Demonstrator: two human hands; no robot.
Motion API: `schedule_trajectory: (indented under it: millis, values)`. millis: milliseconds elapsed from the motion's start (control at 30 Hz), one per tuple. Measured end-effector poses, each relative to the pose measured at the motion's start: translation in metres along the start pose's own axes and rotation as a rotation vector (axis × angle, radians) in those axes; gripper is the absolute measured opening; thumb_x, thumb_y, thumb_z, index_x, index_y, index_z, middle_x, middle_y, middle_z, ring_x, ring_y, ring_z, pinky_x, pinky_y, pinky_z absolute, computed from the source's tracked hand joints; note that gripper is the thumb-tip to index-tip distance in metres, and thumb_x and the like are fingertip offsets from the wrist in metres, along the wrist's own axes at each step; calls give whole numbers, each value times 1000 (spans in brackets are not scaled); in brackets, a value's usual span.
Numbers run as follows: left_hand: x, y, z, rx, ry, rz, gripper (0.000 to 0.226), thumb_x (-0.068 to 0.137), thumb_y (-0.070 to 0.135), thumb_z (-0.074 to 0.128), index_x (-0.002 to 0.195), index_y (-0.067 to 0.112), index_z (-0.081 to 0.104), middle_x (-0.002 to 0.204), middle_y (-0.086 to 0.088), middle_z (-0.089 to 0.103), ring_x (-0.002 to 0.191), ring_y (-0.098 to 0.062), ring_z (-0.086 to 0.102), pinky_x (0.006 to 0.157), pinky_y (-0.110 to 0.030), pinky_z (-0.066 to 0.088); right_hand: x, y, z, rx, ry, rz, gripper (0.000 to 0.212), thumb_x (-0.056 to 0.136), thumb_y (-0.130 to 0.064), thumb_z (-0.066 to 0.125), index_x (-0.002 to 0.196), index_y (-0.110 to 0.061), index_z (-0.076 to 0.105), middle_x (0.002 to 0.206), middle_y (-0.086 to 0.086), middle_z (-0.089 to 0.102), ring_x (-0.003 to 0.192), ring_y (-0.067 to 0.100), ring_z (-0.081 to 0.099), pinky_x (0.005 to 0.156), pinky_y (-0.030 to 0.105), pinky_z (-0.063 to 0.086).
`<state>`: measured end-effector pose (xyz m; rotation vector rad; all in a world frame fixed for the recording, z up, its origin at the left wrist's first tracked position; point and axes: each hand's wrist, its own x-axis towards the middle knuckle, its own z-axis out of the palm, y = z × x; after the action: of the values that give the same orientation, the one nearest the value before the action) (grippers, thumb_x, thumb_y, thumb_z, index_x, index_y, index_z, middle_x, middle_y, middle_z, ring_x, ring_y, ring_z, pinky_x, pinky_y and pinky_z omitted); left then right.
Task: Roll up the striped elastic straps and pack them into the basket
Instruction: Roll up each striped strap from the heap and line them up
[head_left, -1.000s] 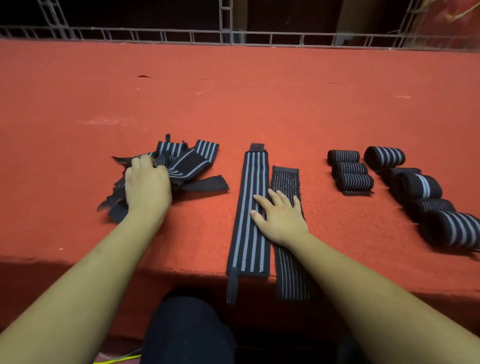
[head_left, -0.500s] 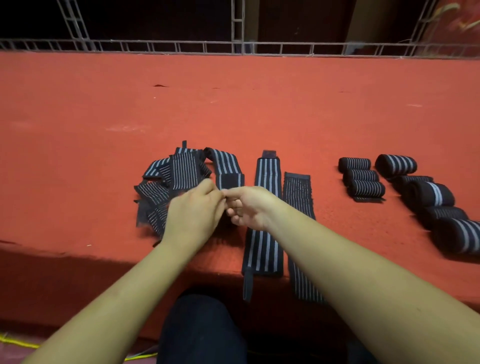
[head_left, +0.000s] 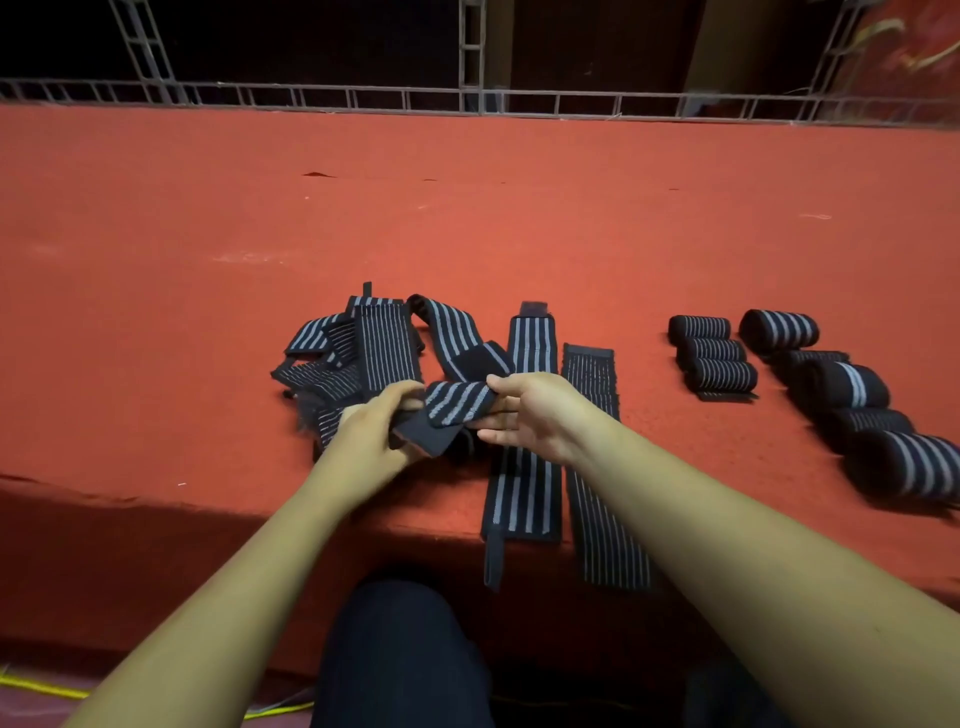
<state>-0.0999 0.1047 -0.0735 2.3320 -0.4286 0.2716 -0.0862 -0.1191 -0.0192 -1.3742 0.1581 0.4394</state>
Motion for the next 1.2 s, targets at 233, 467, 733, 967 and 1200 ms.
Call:
schedule_trajectory:
  millis: [233,467,733,967,1200]
  values:
    - [4,1,11,88,140,-21,22,81,44,62,101,36,63,75,11,64,73,-25,56,83,-48,50,1,1,2,95,141,-134,19,104,-12,47,111,0,60,98,14,73,78,29,75,70,38,63]
    - [-14,-27,4,33,157,-37,22,80,29,82,97,31,69,90,11,73,86,-8,68,91,-46,52,9,-17,-49,239,474,-219,17,98,-5,41,96,-8,58,90,13,72,69,27,74,58,41,60]
    - [-2,20,-2,24,0,-31,33,82,70,51,101,45,64,99,29,69,106,8,59,109,-42,36,-7,-11,-65,-80,274,-211,19,98,-7,57,83,-15,47,87,13,72,66,24,72,57,32,58]
    - [16,90,13,-144,47,62,12,98,35,59,106,29,65,100,17,68,96,5,60,81,-13,43,-27,-44,-58,-211,161,-388,18,89,-4,69,106,-6,65,98,19,72,82,26,69,79,40,58]
    - [60,129,16,-105,-125,196,64,86,41,74,143,39,46,152,3,31,143,-12,25,117,-30,22,-72,-81,-77,-951,-241,-381,19,89,-10,72,107,-14,73,101,11,74,88,10,63,82,26,49]
